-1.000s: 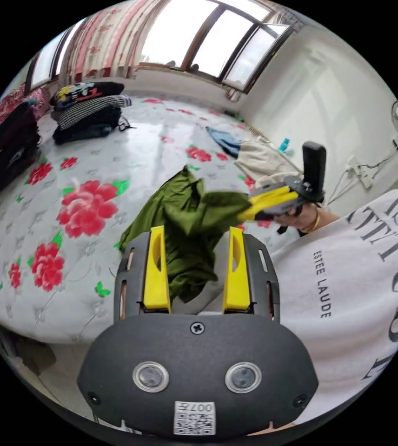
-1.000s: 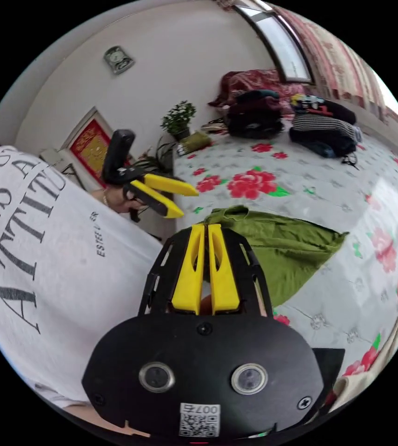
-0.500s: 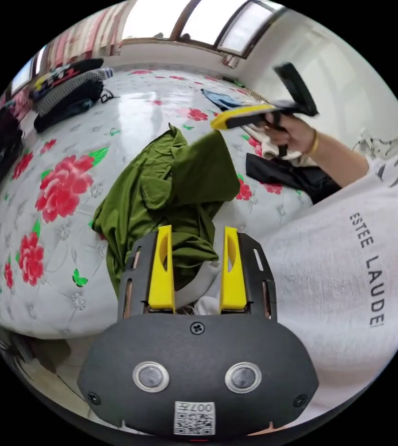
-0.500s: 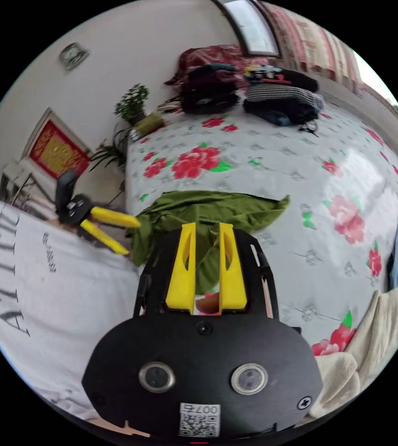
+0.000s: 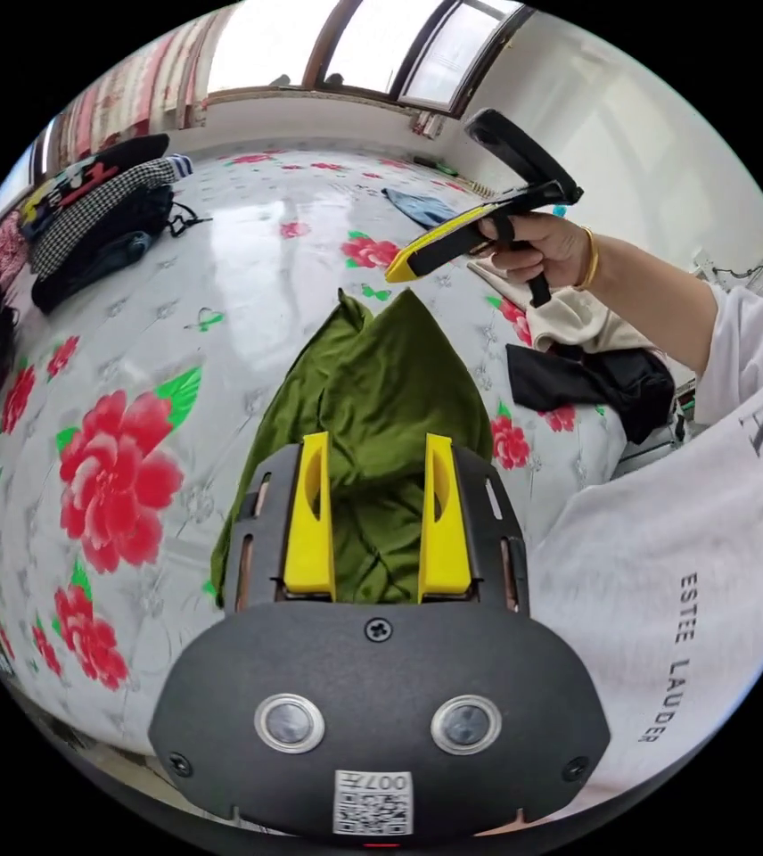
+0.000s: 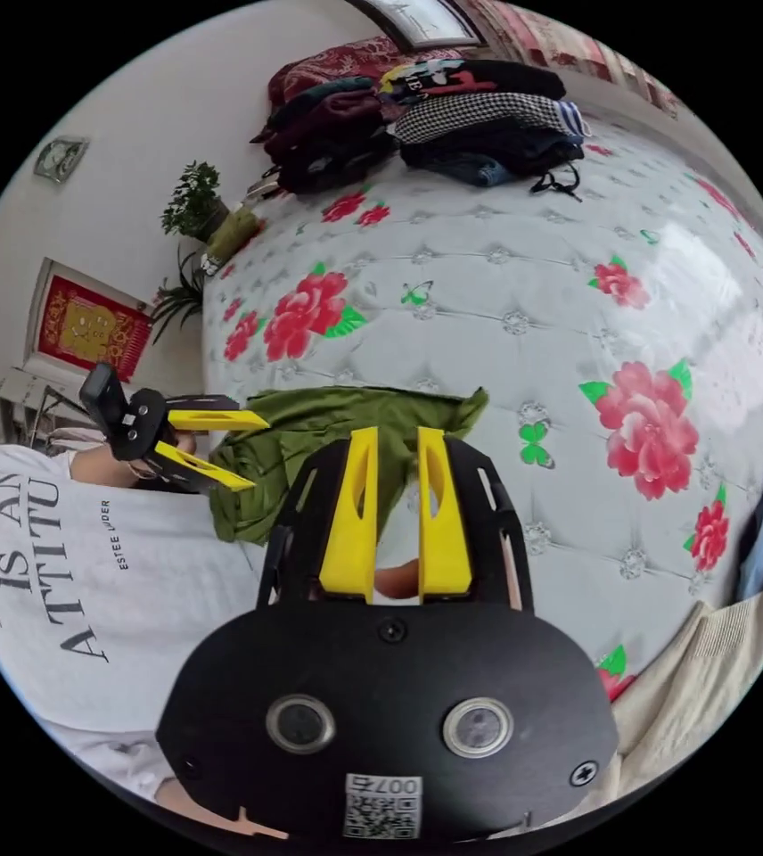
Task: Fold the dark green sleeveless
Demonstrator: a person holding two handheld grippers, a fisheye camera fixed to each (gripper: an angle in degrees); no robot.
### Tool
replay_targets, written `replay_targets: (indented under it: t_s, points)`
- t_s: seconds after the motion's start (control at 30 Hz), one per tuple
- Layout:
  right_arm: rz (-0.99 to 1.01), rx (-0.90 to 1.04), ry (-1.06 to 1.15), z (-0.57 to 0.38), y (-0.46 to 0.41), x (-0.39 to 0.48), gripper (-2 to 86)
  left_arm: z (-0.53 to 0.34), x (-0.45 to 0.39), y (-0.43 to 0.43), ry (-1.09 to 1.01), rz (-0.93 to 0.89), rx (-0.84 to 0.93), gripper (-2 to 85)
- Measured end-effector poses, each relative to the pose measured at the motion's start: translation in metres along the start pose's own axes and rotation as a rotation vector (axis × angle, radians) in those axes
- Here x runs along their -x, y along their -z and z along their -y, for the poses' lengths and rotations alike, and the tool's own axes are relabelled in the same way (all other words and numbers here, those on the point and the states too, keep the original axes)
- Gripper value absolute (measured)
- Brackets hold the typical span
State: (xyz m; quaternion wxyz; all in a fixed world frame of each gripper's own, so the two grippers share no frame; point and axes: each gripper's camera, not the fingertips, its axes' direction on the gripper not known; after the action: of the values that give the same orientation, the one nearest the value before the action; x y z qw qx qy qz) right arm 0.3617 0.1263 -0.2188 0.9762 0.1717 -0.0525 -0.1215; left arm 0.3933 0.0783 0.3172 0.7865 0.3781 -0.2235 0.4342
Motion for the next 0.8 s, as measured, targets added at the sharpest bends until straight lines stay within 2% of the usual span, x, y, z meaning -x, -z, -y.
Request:
replay_targets:
  t_s: [0.17,0.23,0.27,0.37,0.43,0.5,0.63,0.73,0.8]
  points:
    - [0.347,-0.108,0.070,-0.003,0.027,-0.021,4.5,0.066,-0.003,-0.084,-0.107,0.023,0.104,13.8]
    - [0.463,-0.173,0.128,-0.006,0.044,-0.027,4.8,0.073,-0.001,-0.109,-0.093,0.020,0.155,9.4]
    - [0.469,-0.206,0.129,-0.007,0.050,-0.031,4.9,0.072,0.001,-0.110,-0.073,0.045,0.139,4.6]
    - [0.337,-0.338,0.048,-0.015,0.077,-0.056,6.0,0.051,0.009,-0.089,-0.028,0.001,0.057,1.9]
    - [0.073,-0.295,-0.066,-0.009,0.063,-0.078,7.1,0.033,0.012,-0.072,-0.004,-0.015,0.021,1.3]
    - [0.002,-0.223,-0.127,0.001,0.031,-0.096,8.0,0.012,0.016,-0.053,0.018,0.004,0.006,1.2]
    - [0.071,0.008,-0.192,0.017,-0.066,-0.120,9.3,-0.007,0.026,-0.036,0.050,0.024,-0.008,2.3]
    - [0.144,0.023,-0.173,0.003,-0.083,-0.114,9.4,-0.019,0.042,-0.033,0.092,0.022,0.016,5.0]
    - [0.118,-0.003,-0.149,-0.015,-0.075,-0.108,9.0,-0.031,0.053,-0.026,0.111,-0.034,0.006,8.5]
